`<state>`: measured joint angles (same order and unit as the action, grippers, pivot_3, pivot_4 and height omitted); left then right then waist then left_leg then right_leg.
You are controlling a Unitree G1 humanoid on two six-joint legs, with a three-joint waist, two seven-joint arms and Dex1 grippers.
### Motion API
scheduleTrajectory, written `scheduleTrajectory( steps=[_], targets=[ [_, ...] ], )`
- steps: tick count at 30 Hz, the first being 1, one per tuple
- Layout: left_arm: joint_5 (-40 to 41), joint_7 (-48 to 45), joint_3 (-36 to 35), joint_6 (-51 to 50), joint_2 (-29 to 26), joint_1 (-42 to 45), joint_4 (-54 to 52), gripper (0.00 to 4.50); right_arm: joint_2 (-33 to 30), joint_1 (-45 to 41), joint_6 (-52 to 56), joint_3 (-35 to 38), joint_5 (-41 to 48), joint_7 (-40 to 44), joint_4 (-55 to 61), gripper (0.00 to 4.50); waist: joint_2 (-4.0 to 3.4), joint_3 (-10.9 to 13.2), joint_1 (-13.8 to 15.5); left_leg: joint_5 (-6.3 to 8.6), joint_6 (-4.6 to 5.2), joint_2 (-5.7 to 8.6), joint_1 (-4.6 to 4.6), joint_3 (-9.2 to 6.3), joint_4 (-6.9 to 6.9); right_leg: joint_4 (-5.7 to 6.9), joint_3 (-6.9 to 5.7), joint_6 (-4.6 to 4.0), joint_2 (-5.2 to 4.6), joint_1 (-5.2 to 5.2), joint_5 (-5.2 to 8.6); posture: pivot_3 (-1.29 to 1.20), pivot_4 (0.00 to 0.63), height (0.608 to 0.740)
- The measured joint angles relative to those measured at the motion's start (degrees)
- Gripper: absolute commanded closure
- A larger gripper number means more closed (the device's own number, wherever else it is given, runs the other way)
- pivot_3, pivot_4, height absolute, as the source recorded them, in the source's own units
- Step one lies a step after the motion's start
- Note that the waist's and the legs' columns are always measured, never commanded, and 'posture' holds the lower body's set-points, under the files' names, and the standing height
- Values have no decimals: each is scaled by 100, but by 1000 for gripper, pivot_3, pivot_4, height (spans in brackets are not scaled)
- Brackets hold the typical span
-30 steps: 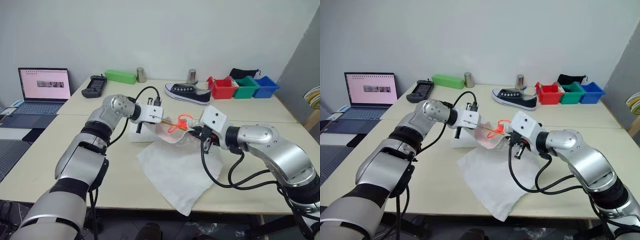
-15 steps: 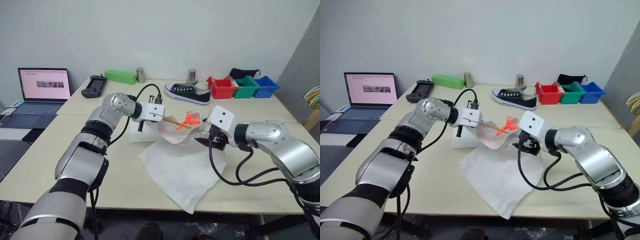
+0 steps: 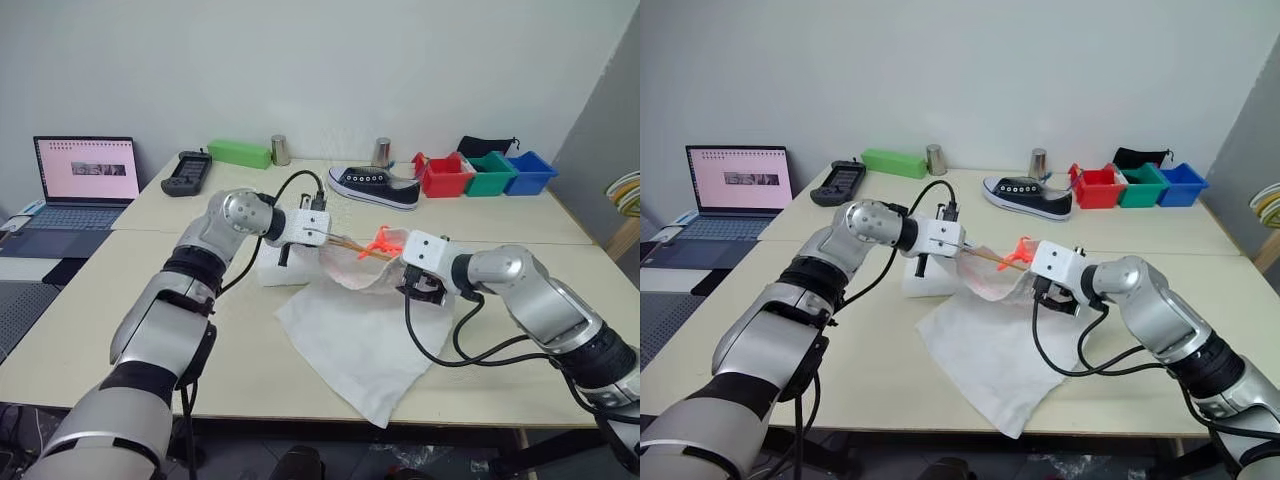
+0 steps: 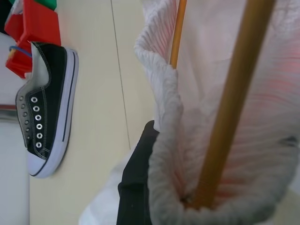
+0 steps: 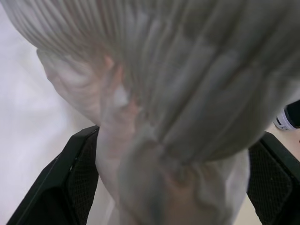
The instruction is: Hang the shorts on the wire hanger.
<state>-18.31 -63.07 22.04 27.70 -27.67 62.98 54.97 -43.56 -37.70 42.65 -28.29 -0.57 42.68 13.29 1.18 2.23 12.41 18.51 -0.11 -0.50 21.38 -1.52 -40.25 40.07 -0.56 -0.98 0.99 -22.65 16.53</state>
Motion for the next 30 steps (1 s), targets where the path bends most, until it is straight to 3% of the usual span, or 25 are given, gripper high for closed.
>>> scheduleTrajectory(
  steps=[3, 12, 16, 25, 26, 30],
  targets=[
    [1, -6, 0, 0, -47, -19, -129, 4500, 24, -32, -163, 0, -153, 82, -117, 1033, 0, 0, 12, 0, 0, 1, 0, 0, 0, -1, 0, 0, -1, 0, 0, 317, 0, 740],
    [-6, 139, 0, -137, -72, -35, -186, 4500, -25, -5, -807, -53, -771, 294, -248, 3530, 0, 0, 24, 0, 0, 2, 1, -1, 0, 0, 0, 0, -2, 0, 0, 314, 0, 740],
    [-7, 206, 0, -157, -54, -35, -186, 4500, -24, 25, -984, -79, -996, 353, -329, 4394, 0, 0, 22, 0, 0, 1, 0, -1, 0, 0, 1, 0, -2, 0, 0, 309, 0, 740],
    [-25, 263, 0, -151, -17, -35, -184, 4500, 9, 55, -1095, -39, -1240, 359, -381, 4493, 0, 0, 22, 0, 0, 1, 0, -1, 0, 0, 1, 0, -2, 0, 0, 310, 0, 740],
    [-26, 265, 0, -126, -18, -35, -178, 3933, 24, 55, -1095, -24, -1248, 365, -399, 4500, 0, 0, 22, 0, 0, 2, 0, -1, 0, 1, 1, 0, -2, 0, 0, 309, 0, 740],
    [3, 247, 0, 63, 3, -27, -157, 3109, 76, 55, -1091, -15, -1382, 374, -483, 4500, 0, 0, 23, 0, -1, 2, 0, 0, 0, 0, 3, 0, -3, 0, 0, 311, 0, 740]
  ],
)
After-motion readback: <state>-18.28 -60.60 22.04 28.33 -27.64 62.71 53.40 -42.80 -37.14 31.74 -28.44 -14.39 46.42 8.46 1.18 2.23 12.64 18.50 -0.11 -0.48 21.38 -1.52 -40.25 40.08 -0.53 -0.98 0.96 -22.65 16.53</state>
